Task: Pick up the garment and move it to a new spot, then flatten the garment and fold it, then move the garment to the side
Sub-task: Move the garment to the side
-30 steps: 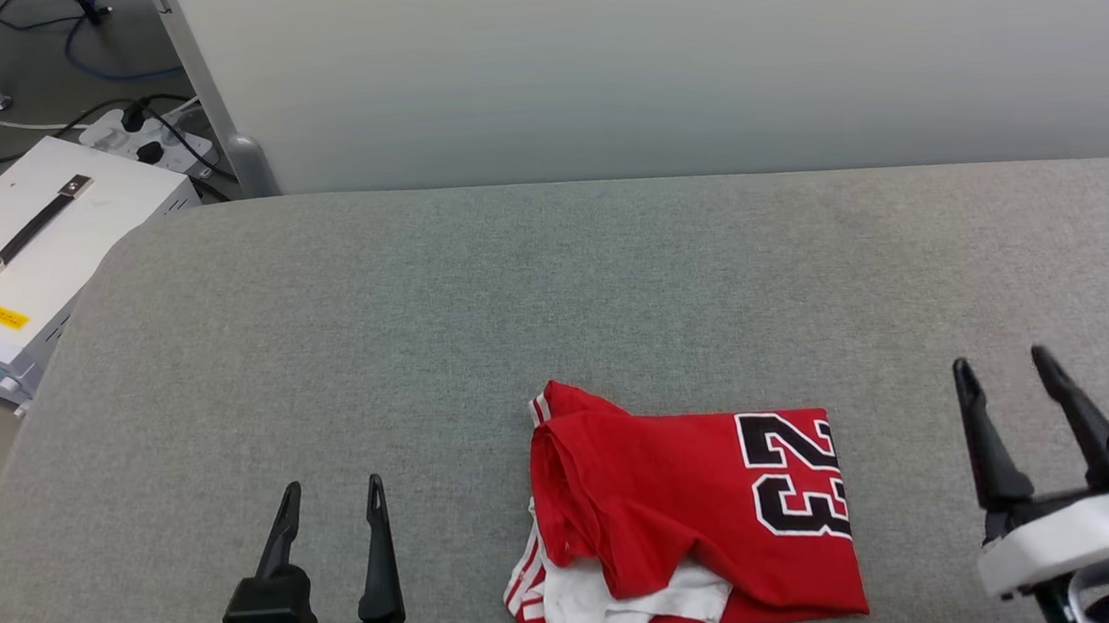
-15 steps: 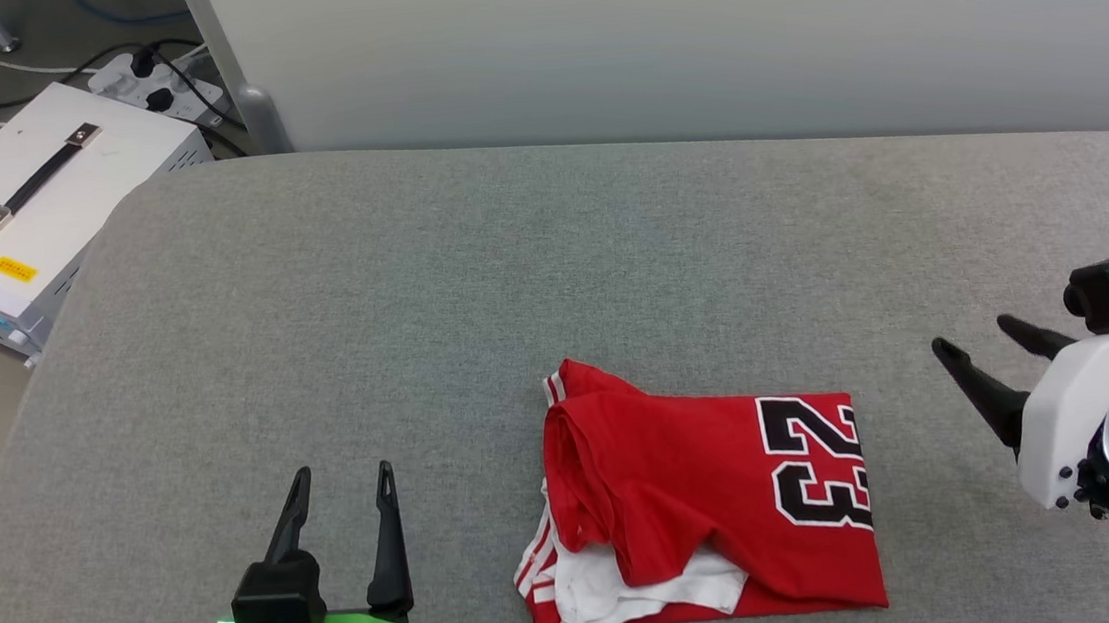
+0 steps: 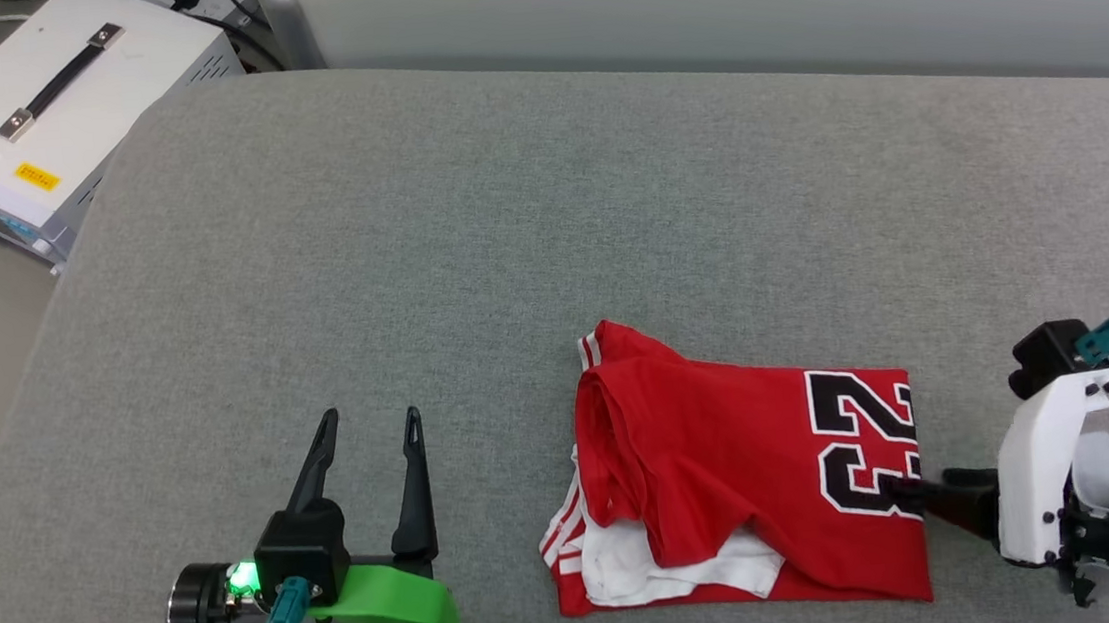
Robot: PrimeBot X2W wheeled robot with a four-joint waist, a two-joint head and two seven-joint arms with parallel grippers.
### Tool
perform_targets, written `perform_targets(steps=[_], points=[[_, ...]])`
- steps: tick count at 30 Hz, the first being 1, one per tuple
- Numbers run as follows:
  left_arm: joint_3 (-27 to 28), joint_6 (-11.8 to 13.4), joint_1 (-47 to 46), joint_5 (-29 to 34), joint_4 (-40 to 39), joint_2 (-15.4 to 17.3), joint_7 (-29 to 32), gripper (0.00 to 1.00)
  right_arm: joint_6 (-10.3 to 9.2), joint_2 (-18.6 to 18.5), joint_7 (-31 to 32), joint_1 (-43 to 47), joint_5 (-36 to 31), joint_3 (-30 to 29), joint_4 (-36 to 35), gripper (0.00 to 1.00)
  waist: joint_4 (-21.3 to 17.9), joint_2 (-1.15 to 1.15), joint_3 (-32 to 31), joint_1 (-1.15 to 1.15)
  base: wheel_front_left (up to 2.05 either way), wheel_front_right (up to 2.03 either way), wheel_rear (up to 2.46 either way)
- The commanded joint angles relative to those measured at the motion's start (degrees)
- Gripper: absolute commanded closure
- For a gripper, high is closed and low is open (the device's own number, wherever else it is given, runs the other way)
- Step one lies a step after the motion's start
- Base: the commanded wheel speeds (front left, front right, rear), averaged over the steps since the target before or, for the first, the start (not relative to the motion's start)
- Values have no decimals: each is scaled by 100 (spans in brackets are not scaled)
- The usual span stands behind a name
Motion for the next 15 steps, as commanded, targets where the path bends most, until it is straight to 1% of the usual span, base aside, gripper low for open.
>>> perform_targets(steps=[1, 4, 8, 11, 14, 15], points=[[-23, 13, -130, -68, 5, -31, -33, 0, -4, 58, 31, 14, 53, 108, 49, 0, 192, 31, 222, 0, 0, 0, 0], [-60, 28, -211, -87, 24, -34, -33, 0, -4, 206, -42, -41, 114, 233, 212, 0, 260, 31, 319, 0, 0, 0, 0], [-110, 59, -288, -113, 55, -37, -33, 0, -4, 339, -194, -113, 78, 564, 425, 0, 333, 31, 403, 0, 0, 0, 0], [-143, 77, -340, -129, 85, -38, -33, 0, -4, 388, -398, -168, 55, 762, 559, 0, 374, 31, 431, 0, 0, 0, 0], [-165, 101, -364, -142, 112, -39, -33, 0, -4, 355, -538, -224, 49, 977, 623, 0, 388, 31, 427, 0, 0, 0, 0], [-172, 108, -368, -147, 123, -39, -33, 0, -4, 330, -583, -252, 57, 1079, 613, 83, 389, 31, 418, 0, 0, 0, 0]])
